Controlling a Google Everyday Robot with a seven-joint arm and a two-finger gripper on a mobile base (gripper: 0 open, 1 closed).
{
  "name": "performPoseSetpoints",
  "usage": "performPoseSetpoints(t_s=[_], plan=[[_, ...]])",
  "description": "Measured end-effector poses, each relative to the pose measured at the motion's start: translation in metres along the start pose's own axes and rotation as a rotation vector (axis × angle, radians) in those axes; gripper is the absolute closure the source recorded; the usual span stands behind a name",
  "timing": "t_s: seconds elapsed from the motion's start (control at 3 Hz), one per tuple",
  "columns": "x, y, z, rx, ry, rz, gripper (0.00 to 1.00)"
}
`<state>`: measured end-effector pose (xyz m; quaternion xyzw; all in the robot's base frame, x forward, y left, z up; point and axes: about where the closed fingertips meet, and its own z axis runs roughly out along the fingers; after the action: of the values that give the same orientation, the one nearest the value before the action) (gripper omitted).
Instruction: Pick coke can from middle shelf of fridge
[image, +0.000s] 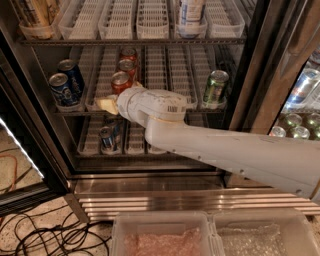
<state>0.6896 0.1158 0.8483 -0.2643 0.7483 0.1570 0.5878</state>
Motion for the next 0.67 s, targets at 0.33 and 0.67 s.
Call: performPoseSetpoints(t_s=[0.33, 0.67], plan=[[-0.0081, -0.0022, 0.001, 0.009, -0.016, -0.01, 0.2], [-0.0111, -0.006, 0.0007, 0.019, -0.023, -0.013, 0.2]])
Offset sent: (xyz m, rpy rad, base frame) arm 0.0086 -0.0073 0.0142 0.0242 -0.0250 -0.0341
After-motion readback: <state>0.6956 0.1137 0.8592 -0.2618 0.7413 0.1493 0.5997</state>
